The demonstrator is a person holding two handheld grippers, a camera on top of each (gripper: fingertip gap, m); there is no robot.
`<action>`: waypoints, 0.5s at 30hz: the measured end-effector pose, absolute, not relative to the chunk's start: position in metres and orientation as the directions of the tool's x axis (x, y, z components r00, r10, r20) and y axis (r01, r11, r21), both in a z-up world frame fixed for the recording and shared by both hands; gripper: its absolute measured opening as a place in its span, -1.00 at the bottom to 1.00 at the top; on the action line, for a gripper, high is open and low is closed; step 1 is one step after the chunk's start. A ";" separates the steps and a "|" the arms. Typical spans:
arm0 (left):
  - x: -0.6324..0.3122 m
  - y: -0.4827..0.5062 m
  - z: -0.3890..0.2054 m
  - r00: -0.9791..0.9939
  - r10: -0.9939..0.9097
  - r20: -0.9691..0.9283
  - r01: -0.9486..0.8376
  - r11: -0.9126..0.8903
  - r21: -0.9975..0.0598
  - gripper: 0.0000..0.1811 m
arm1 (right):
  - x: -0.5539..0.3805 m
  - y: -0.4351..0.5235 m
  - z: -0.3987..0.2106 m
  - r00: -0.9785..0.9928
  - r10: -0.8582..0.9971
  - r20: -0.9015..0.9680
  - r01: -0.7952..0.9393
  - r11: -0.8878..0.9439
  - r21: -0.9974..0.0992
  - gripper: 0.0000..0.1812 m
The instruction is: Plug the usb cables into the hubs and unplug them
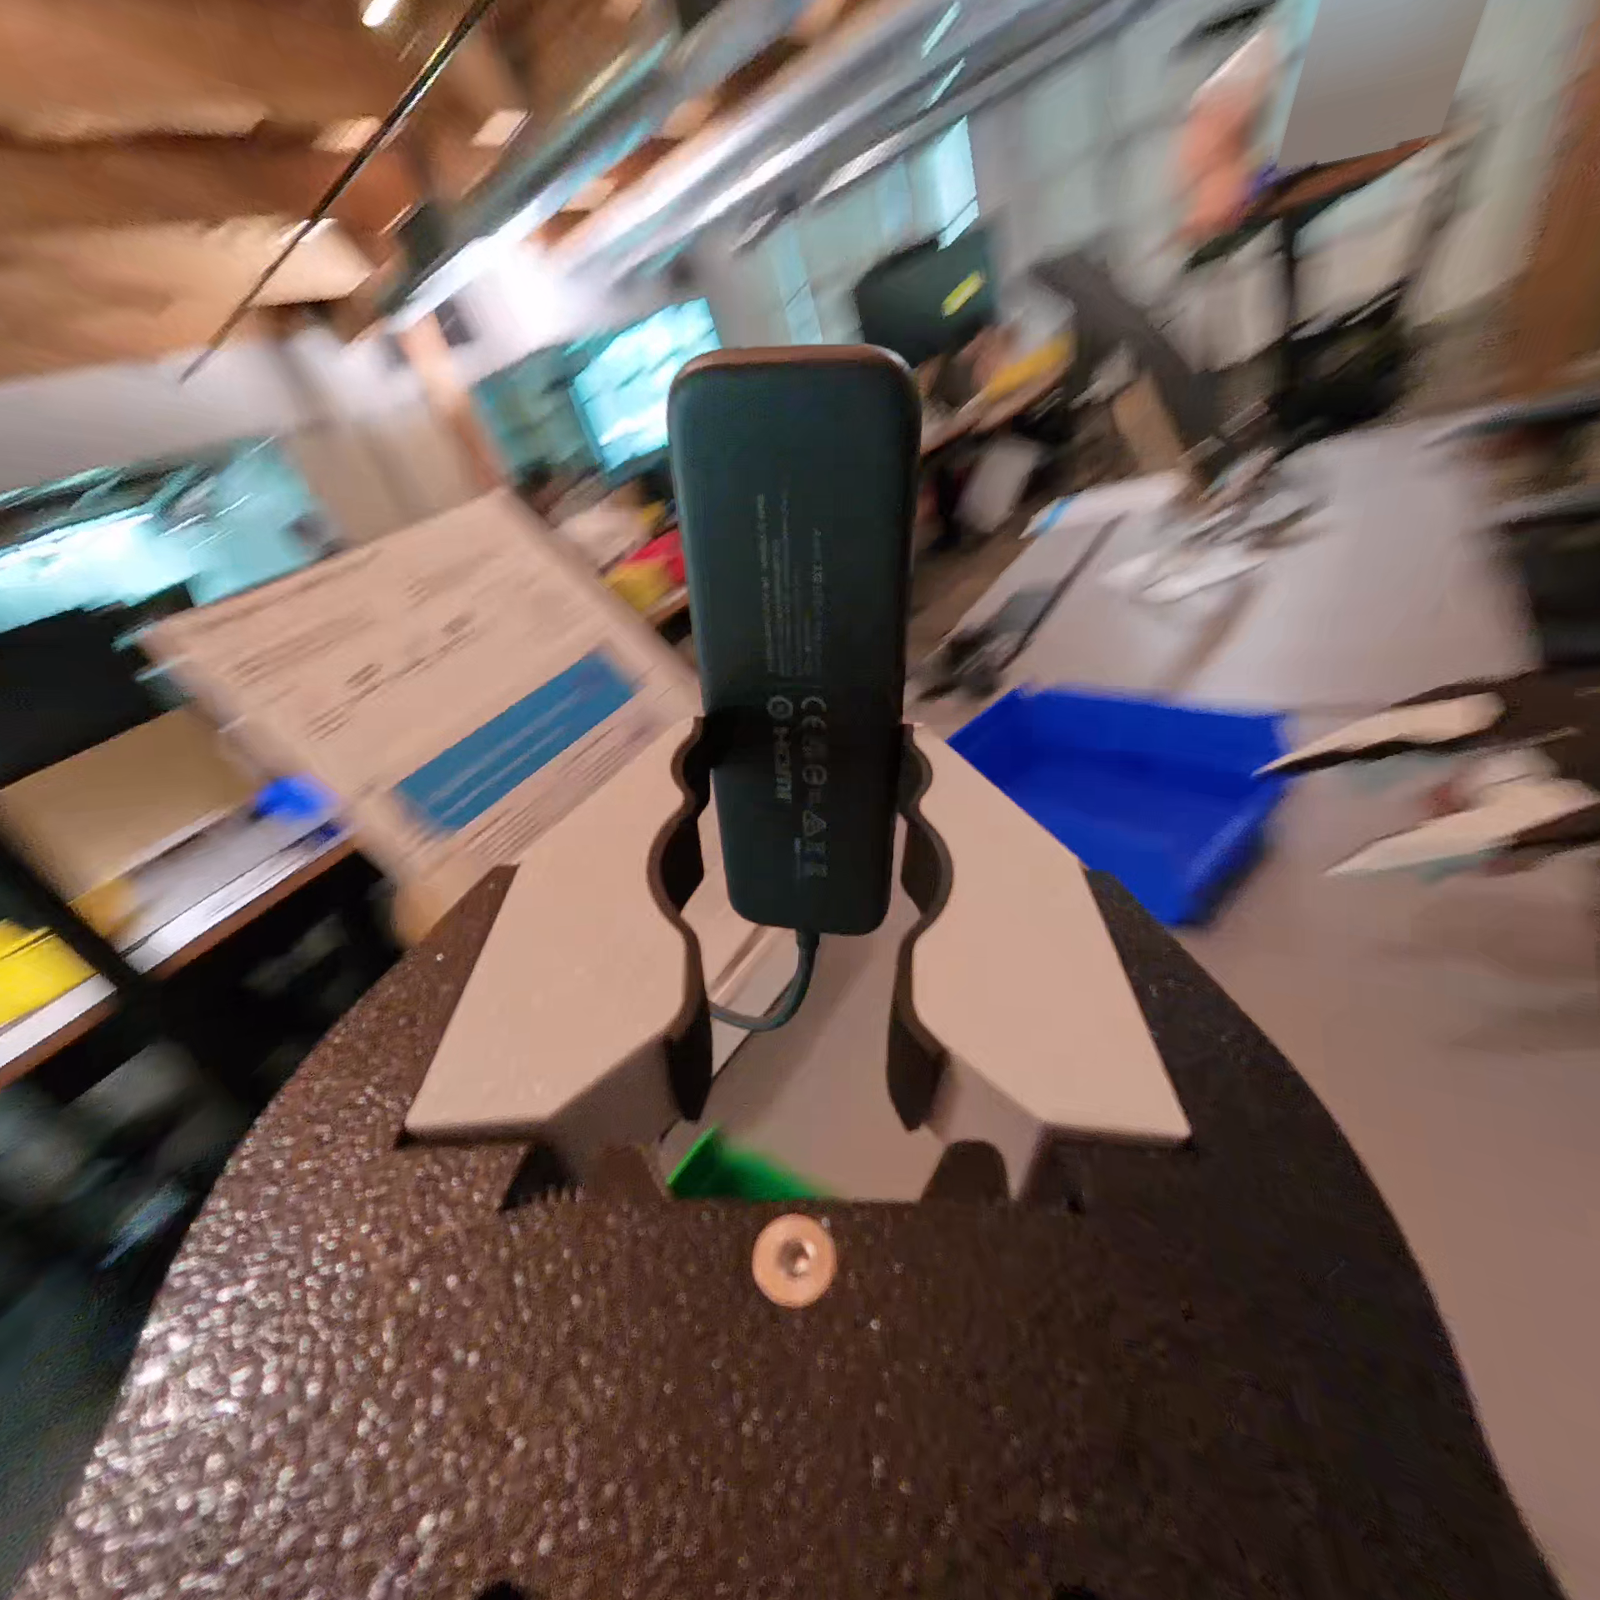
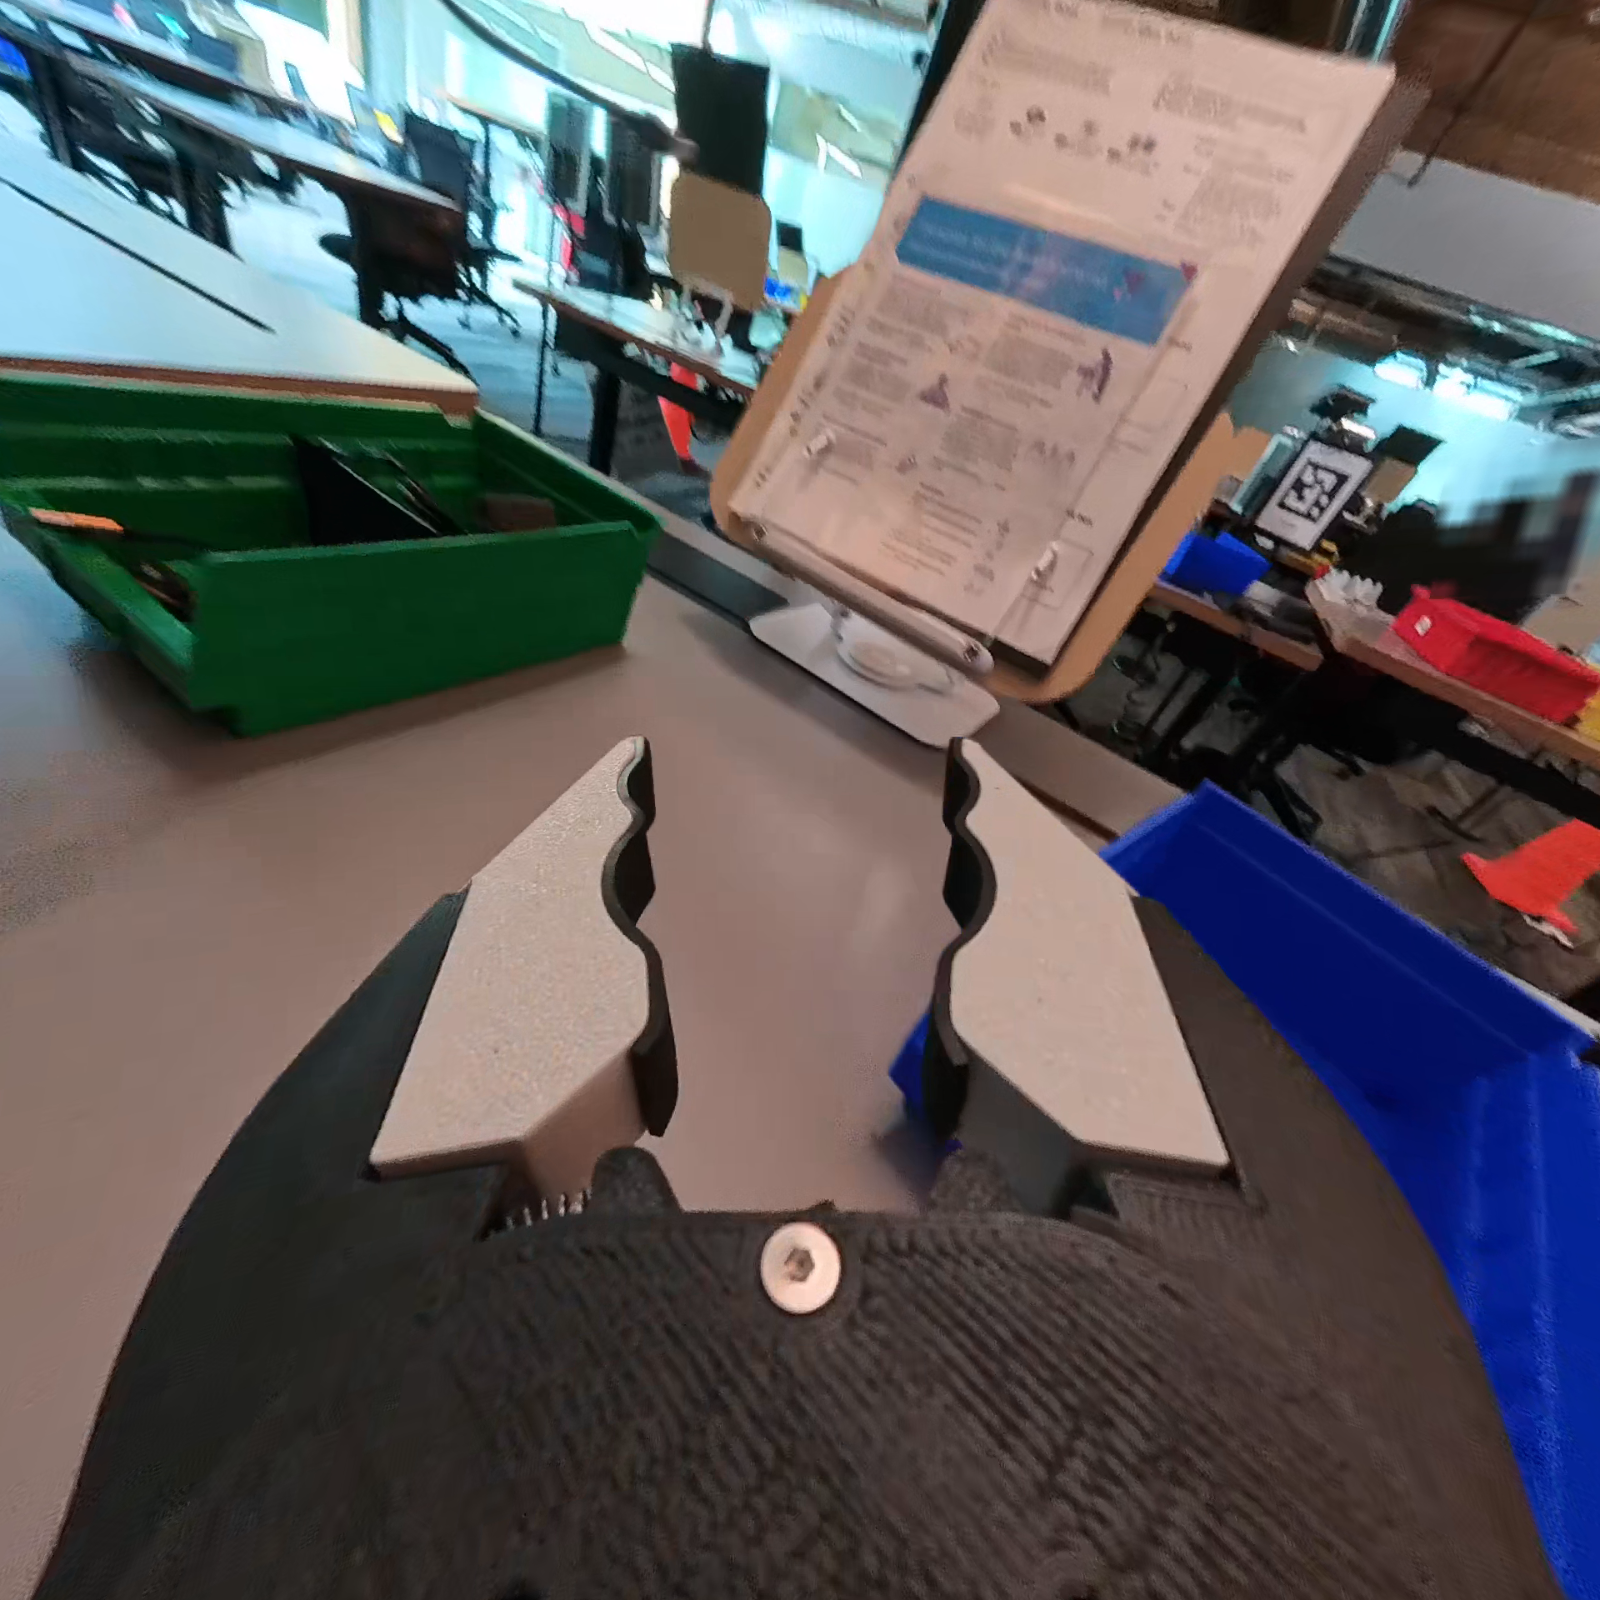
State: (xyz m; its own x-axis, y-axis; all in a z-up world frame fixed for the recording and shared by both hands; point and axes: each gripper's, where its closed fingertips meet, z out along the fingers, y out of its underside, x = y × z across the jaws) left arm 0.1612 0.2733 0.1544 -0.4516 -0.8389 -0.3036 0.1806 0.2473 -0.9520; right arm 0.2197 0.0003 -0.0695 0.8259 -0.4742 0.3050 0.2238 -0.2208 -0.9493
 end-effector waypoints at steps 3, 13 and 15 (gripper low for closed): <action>0.128 0.197 0.158 -0.683 -0.679 -0.267 0.298 0.075 -0.952 -0.55 | 0.194 0.013 -0.043 0.849 -0.437 0.298 0.273 -0.121 -0.954 -0.23; 0.110 0.059 -0.001 -0.933 -0.355 -0.049 0.157 -0.281 -0.947 -0.55 | 0.115 0.052 -0.019 0.906 -0.264 0.331 0.359 0.061 -0.931 0.00; 0.114 0.056 -0.021 -0.937 -0.348 0.016 0.114 -0.350 -0.930 -0.54 | 0.119 0.061 -0.044 0.937 -0.191 0.291 0.300 0.017 -0.954 -0.09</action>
